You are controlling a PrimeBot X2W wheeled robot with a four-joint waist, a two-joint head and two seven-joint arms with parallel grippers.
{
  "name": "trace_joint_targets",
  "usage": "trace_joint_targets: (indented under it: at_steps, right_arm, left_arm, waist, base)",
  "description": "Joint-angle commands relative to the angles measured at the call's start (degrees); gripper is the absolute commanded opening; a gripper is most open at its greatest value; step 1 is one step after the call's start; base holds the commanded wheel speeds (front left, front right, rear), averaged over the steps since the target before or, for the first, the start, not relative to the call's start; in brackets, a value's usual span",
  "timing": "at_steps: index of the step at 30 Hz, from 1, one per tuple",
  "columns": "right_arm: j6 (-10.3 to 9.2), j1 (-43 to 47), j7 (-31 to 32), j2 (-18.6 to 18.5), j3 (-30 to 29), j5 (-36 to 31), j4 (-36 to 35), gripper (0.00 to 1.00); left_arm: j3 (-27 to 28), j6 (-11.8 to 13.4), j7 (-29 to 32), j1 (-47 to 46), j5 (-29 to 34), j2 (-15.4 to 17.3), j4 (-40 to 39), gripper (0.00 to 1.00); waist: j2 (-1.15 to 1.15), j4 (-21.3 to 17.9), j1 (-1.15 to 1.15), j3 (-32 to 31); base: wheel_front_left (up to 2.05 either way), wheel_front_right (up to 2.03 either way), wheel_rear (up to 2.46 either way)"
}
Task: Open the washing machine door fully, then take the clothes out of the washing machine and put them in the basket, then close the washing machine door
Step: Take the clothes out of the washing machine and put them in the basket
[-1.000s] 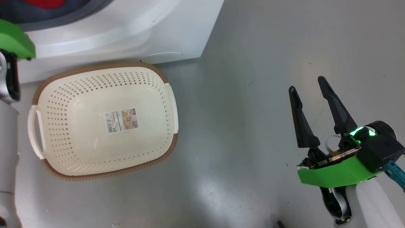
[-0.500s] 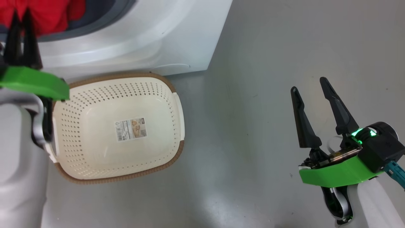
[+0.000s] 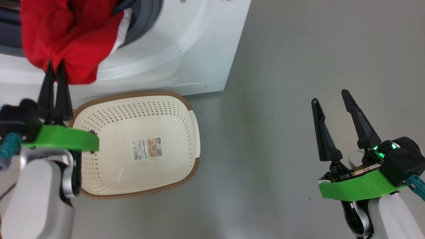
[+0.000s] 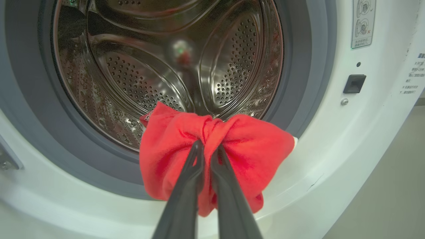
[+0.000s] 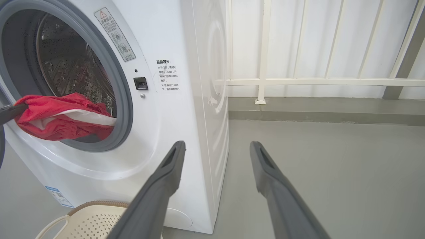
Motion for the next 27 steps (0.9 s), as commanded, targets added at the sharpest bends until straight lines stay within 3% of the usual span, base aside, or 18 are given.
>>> trace_joint_targets:
  at_steps: [1,27]
  right_arm:
    - [0.35,0.9,-0.4,-0.3,1.1,-0.1,-1.4,1.00]
    - [0.35,4.8,-0.4,-0.3,-1.3,0.4,-0.5,1.00]
  left_arm:
    - [1.8,0.5,-0.4,1.4,0.3,1.6,-2.1,0.00]
    - [0.5,0.2,-0.4,18.1,3.2,-4.8,-15.8,0.00]
  waist:
    - [0.00,0.3,0.00,-0.7]
    - [0.00,2.9,0.00,-8.8]
  base:
    - [0.00,0.00,0.00]
    - [0.00,0.00,0.00]
